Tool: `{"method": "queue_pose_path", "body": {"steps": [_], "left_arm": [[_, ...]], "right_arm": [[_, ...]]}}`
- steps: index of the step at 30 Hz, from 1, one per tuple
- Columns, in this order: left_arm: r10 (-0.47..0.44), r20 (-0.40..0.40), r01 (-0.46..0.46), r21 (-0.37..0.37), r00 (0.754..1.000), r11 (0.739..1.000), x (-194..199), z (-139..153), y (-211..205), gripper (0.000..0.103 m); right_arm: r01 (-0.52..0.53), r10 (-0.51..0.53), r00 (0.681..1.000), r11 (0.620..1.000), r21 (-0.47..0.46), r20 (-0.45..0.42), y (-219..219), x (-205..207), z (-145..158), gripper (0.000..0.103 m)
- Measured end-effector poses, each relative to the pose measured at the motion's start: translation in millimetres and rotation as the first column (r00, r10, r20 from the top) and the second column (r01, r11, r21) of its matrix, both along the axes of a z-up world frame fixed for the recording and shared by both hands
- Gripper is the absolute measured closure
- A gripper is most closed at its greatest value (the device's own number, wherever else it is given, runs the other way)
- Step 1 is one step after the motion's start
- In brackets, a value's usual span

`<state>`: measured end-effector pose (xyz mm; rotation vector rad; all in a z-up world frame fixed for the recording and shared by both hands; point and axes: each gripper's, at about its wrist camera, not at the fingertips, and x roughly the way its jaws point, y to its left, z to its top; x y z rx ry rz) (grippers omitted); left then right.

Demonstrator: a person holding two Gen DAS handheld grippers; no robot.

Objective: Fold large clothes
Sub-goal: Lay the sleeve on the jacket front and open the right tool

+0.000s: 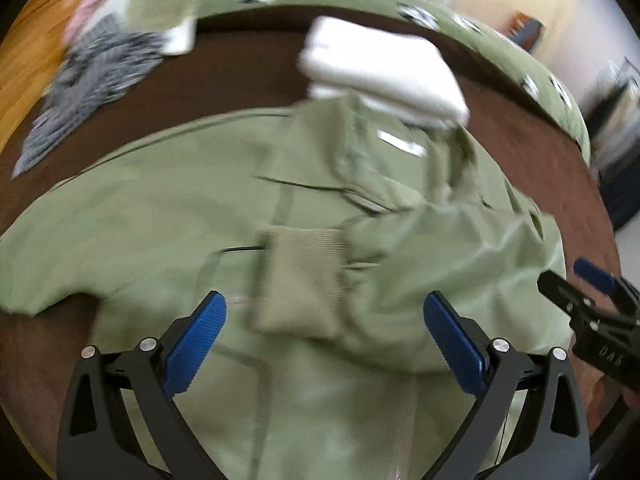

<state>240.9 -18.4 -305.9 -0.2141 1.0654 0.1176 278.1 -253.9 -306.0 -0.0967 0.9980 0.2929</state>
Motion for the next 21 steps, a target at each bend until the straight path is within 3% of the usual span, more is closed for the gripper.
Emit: {"method": "queue_pose_path", "body": {"steps": [4,8,11,13,16,21], "left_arm": [[0.15,0.001,-0.15,-0.019,0.989,0.988,-35.3,15.5,64.8,0.006],[0.281,-0.009,-0.281,-0.017,0.96,0.96,-72.3,6.6,127.5,0.006],[0.398,-0.011,-0.398,-0.006,0.917,0.917,-104.8,-7.7,184.6,0.006],[0.469,-0.012,-0.469,-0.044,0.883,0.882,-123.9,-18.8,222.4,0.006],[0.531,0.002,-0.527,-0.119,0.847,0.841,-144.4,-32.9,272.5,0.006],[0.608,0.03,-0.598,-0.152,0.793,0.787,-158.8,-48.0,331.6,0.006]], "right_arm": [[-0.071,0.071,0.997,0.997,-0.008,0.017,42.5,-6.5,16.4,0.012],[-0.137,0.137,0.99,0.991,-0.002,0.027,87.9,-11.9,21.7,0.012],[-0.158,0.158,0.987,0.987,-0.004,0.026,120.2,-17.9,17.7,0.012],[-0.163,0.163,0.987,0.987,0.003,0.012,140.8,-22.7,12.9,0.012],[-0.18,0.181,0.983,0.984,0.009,-0.019,167.7,-32.6,2.0,0.012],[-0.207,0.206,0.977,0.978,-0.02,-0.06,201.2,-48.2,-21.0,0.012]]}}
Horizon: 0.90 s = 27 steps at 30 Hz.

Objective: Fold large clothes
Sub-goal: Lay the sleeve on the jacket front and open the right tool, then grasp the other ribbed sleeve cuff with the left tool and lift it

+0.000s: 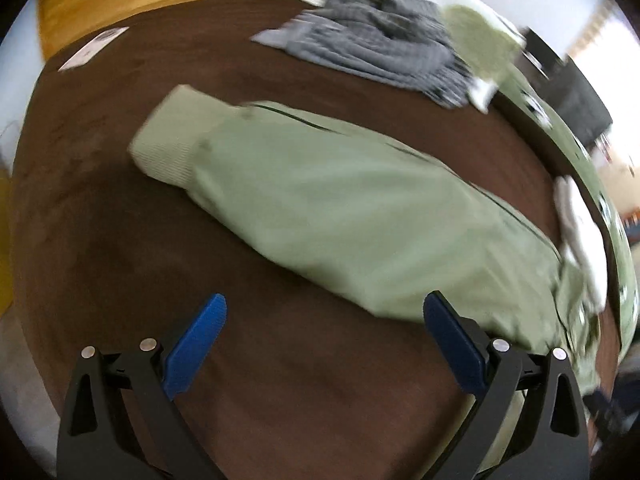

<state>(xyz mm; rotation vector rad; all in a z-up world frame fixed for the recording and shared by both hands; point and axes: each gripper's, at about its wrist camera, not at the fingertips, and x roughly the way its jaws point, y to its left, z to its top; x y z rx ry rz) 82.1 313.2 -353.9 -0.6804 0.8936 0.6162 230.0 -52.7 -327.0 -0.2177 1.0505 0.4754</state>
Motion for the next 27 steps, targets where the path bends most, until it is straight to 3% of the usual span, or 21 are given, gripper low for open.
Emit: {"method": "queue_pose_path", "body": {"steps": [8,15,20,22,24,27], "left_arm": [[0.144,0.061,-0.142,-0.047,0.988,0.989,-14.2,-22.0,53.3,0.007],[0.139,0.11,-0.127,-0.106,0.984,0.986,0.5,-33.2,70.3,0.007],[0.102,0.13,-0.085,-0.131,0.986,0.988,21.0,-35.4,82.2,0.016],[0.103,0.119,-0.086,-0.137,0.988,0.987,26.4,-36.0,87.2,0.022],[0.104,0.11,-0.089,-0.129,0.989,0.988,29.0,-34.0,91.1,0.053],[0.082,0.109,-0.064,-0.156,0.991,0.986,35.4,-35.9,95.1,0.081]], "right_arm": [[0.001,-0.002,1.0,1.0,-0.024,-0.029,28.0,-0.2,-20.3,0.012],[-0.04,0.04,0.999,0.999,-0.037,0.019,49.6,11.9,-19.7,0.012],[-0.048,0.049,0.998,0.998,-0.028,0.029,64.6,30.0,-23.7,0.012],[-0.049,0.05,0.998,0.999,-0.021,0.029,72.1,38.2,-25.6,0.012],[-0.054,0.054,0.998,0.998,-0.02,0.034,80.0,45.2,-26.3,0.012],[-0.06,0.061,0.997,0.998,-0.015,0.041,91.4,53.3,-24.8,0.012]]}}
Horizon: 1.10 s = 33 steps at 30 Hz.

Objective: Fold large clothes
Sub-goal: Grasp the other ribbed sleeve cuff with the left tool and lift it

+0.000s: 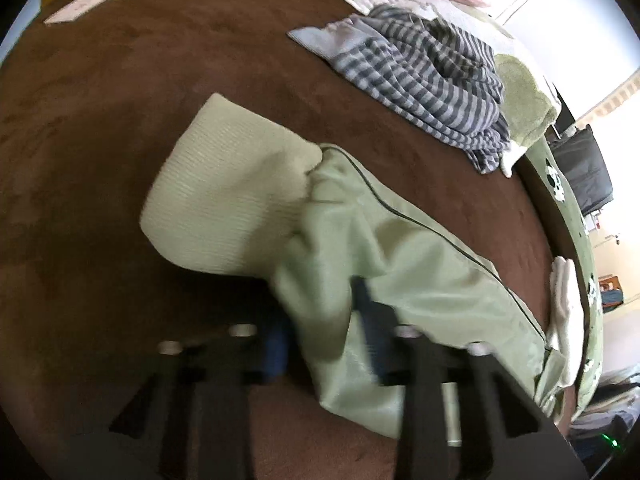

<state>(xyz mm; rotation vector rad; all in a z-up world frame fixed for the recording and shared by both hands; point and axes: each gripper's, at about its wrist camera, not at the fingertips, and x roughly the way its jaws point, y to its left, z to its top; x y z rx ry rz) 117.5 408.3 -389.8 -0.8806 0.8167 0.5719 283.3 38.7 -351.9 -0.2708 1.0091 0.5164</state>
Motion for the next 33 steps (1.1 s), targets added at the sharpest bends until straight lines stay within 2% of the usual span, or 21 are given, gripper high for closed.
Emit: {"method": "queue_pose_path", "body": {"steps": [3,8,13,18,21,24,27,29,32,33], "left_arm": [[-0.039,-0.023,0.04,0.051,0.999,0.998,10.5,5.4,-7.2,0.088],[0.017,0.018,-0.018,0.043,1.0,0.999,7.4,15.1,-9.8,0.091],[0.009,0.026,-0.011,0.078,1.0,0.997,5.5,28.3,-16.5,0.091],[-0.03,0.056,0.022,0.148,0.998,0.989,7.7,62.5,-26.0,0.091],[-0.078,0.08,0.06,0.206,0.994,0.977,16.4,94.7,-37.2,0.092],[-0.148,0.102,0.114,0.278,0.984,0.954,30.5,133.5,-60.0,0.092],[-0.232,0.141,0.176,0.326,0.962,0.929,47.9,177.2,-95.3,0.092],[-0.307,0.163,0.235,0.353,0.938,0.906,61.3,205.0,-126.9,0.092],[-0.443,0.168,0.34,0.428,0.88,0.838,82.4,246.3,-188.6,0.092],[-0.496,0.175,0.383,0.442,0.851,0.812,90.2,259.3,-215.1,0.092]], "right_arm": [[0.0,0.0,1.0,1.0,0.011,0.003,6.1,1.8,3.1,0.012],[-0.003,0.003,1.0,1.0,-0.005,-0.019,13.3,4.3,-9.7,0.01],[-0.011,0.009,0.998,0.999,-0.031,-0.069,17.5,6.9,-34.5,0.01],[-0.006,0.005,0.998,1.0,-0.015,-0.057,15.6,8.8,-30.2,0.01],[0.001,-0.001,0.999,1.0,0.008,-0.04,9.9,10.1,-15.6,0.01],[0.012,-0.012,1.0,1.0,0.02,-0.023,-1.0,9.8,3.5,0.01],[0.027,-0.027,1.0,0.999,0.021,-0.006,-22.9,9.2,25.5,0.01],[0.042,-0.042,0.999,0.999,0.017,0.001,-39.9,8.6,37.7,0.01],[0.089,-0.089,0.996,0.996,0.02,0.006,-81.4,9.1,60.7,0.01],[0.101,-0.102,0.995,0.995,0.017,0.016,-92.6,8.5,66.2,0.01]]}}
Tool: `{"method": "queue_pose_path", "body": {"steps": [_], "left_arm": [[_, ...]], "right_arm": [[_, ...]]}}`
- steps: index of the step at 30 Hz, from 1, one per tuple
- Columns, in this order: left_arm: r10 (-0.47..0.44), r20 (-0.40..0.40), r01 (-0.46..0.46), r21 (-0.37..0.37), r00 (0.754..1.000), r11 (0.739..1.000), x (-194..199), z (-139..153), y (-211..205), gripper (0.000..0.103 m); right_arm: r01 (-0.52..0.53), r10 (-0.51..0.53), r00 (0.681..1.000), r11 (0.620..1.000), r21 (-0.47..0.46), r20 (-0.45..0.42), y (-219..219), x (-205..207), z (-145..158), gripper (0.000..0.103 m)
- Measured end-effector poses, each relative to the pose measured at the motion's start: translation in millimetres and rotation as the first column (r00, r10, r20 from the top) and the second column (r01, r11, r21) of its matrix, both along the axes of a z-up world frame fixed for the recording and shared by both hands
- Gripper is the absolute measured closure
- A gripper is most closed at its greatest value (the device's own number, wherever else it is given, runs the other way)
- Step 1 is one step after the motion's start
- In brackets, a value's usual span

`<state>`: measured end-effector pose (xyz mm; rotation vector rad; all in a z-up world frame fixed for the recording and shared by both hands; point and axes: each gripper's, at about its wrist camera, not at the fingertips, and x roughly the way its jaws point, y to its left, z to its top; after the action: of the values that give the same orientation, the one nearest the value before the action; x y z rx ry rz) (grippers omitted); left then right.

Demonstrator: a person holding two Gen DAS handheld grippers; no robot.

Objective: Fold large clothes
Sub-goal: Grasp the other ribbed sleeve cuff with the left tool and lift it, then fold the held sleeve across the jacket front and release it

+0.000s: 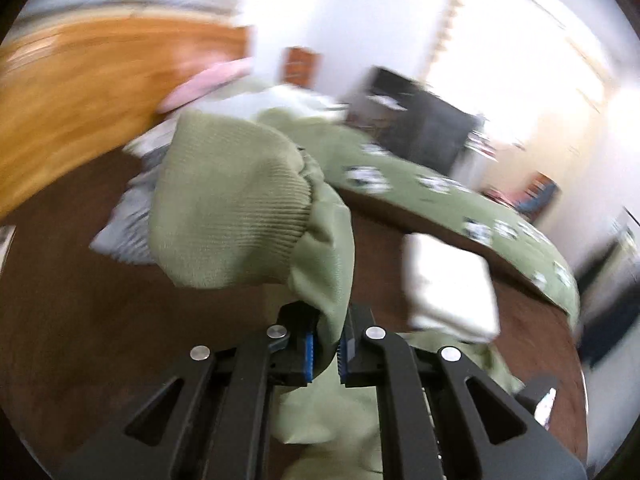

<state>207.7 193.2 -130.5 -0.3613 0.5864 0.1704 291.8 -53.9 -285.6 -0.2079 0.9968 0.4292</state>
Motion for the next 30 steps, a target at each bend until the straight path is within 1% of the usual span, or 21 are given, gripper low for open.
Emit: {"method": "queue_pose_path", "body": {"steps": [3,4,6,8,9,10,12,13,14,15,16,19,20,22,24,26,28,29,30], "left_arm": [[-0.128,0.013,0.127,0.022,0.992,0.992,15.1,15.6,-59.9,0.092],[-0.191,0.004,0.191,0.032,0.981,0.981,21.9,15.4,-91.1,0.092],[-0.264,-0.024,0.265,0.048,0.964,0.963,24.8,5.8,-128.4,0.093],[-0.352,-0.073,0.357,0.064,0.933,0.932,29.2,-17.1,-176.5,0.093],[-0.377,-0.088,0.383,0.065,0.922,0.921,28.2,-27.3,-190.7,0.093],[-0.414,-0.115,0.424,0.077,0.903,0.902,28.0,-46.7,-215.9,0.093],[-0.468,-0.169,0.485,0.079,0.868,0.871,30.2,-74.1,-247.3,0.094],[-0.491,-0.2,0.514,0.081,0.848,0.854,31.1,-95.7,-263.5,0.094],[-0.506,-0.237,0.536,0.083,0.829,0.84,32.7,-117.4,-277.5,0.094],[-0.517,-0.265,0.554,0.082,0.814,0.829,31.9,-131.6,-287.0,0.094],[-0.526,-0.302,0.571,0.08,0.795,0.817,34.2,-154.3,-298.4,0.094],[-0.533,-0.384,0.599,0.069,0.754,0.798,38.2,-200.1,-318.1,0.094],[-0.53,-0.401,0.602,0.07,0.747,0.796,40.2,-208.4,-319.4,0.094],[-0.522,-0.422,0.601,0.071,0.741,0.796,42.6,-220.0,-322.4,0.094],[-0.513,-0.429,0.596,0.077,0.743,0.799,42.5,-221.7,-321.9,0.094],[-0.509,-0.441,0.599,0.085,0.739,0.796,47.5,-219.5,-330.9,0.093],[-0.509,-0.456,0.604,0.082,0.73,0.793,49.9,-215.6,-334.9,0.087],[-0.516,-0.461,0.61,0.073,0.722,0.789,46.3,-215.0,-338.5,0.082],[-0.521,-0.466,0.614,0.062,0.715,0.787,46.0,-211.1,-338.5,0.061]], "right_arm": [[0.069,-0.069,0.996,0.998,-0.011,0.048,-54.5,-3.8,20.4,0.01],[0.103,-0.102,0.993,0.995,-0.016,0.058,-77.3,-5.2,26.0,0.01],[0.159,-0.157,0.985,0.987,-0.024,0.067,-114.1,-8.6,32.0,0.01],[0.231,-0.228,0.971,0.972,-0.031,0.074,-158.6,-14.2,34.8,0.01],[0.264,-0.261,0.962,0.964,-0.033,0.077,-179.5,-17.3,35.1,0.01],[0.287,-0.283,0.956,0.957,-0.035,0.078,-194.6,-20.0,34.2,0.009],[0.327,-0.323,0.943,0.944,-0.044,0.081,-221.7,-25.1,30.2,0.008],[0.348,-0.343,0.936,0.936,-0.052,0.083,-240.4,-29.2,25.5,0.008],[0.356,-0.351,0.933,0.933,-0.057,0.084,-249.2,-32.0,21.2,0.008],[0.365,-0.359,0.93,0.929,-0.064,0.084,-259.8,-34.9,17.3,0.008],[0.375,-0.369,0.926,0.924,-0.07,0.082,-271.9,-37.8,10.6,0.008],[0.391,-0.386,0.92,0.918,-0.074,0.069,-292.6,-43.5,-5.9,0.008],[0.393,-0.389,0.919,0.917,-0.075,0.066,-297.0,-44.8,-11.0,0.008],[0.395,-0.391,0.918,0.916,-0.066,0.057,-300.8,-45.7,-19.3,0.008],[0.396,-0.394,0.918,0.916,-0.057,0.049,-301.9,-46.9,-24.3,0.008],[0.393,-0.391,0.919,0.918,-0.047,0.04,-302.5,-47.8,-26.6,0.008],[0.391,-0.39,0.92,0.92,-0.038,0.033,-301.7,-48.4,-23.0,0.008],[0.39,-0.389,0.921,0.921,-0.03,0.028,-302.0,-48.3,-20.2,0.008],[0.384,-0.383,0.923,0.923,-0.016,0.022,-301.4,-47.9,-15.6,0.008]]}}
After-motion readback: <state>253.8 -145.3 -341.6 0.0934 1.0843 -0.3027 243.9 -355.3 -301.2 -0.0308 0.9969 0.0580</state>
